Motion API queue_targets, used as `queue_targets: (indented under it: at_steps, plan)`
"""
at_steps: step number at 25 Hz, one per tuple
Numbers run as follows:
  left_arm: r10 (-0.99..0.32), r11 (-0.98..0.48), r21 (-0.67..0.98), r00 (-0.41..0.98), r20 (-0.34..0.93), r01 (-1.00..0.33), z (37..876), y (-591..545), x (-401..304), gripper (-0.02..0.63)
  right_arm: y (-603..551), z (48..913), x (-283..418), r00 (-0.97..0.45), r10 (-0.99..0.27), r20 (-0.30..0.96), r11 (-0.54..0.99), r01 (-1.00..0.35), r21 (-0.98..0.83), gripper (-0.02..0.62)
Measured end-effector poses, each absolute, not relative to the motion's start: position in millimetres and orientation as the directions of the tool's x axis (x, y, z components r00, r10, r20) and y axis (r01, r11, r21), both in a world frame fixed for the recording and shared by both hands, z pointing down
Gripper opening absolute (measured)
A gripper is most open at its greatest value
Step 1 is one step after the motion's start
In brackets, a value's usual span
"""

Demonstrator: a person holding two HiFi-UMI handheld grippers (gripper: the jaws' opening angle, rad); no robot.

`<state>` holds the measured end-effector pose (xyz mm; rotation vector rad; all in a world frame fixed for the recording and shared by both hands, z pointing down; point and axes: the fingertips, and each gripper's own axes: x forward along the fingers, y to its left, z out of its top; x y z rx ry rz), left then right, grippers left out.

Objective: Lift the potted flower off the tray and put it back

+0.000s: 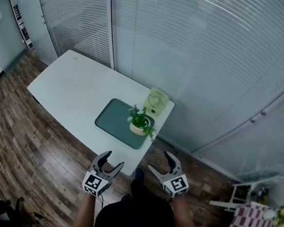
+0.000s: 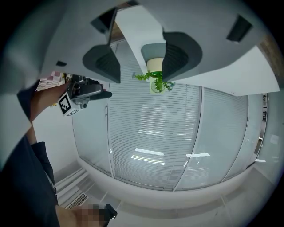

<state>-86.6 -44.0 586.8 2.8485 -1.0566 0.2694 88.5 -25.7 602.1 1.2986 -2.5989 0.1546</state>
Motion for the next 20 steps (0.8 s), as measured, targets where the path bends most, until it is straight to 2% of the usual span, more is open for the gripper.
queue_targets:
  at_steps: [15,20]
  plan:
    - [-0.605,-0.787,0.048,0.784,0.138,-0.615,536,10,-82,0.293,25,546,52,-0.588,-0.795,0.147,0.596,-0.802,0.018,0.37]
    - [-0.61,-0.785,0.038,0.783,0.123,-0.618,529,16,-78,0.293,36,552,57,-0.594,-0.789,0.154,0.604,-0.796,0.024,0.37]
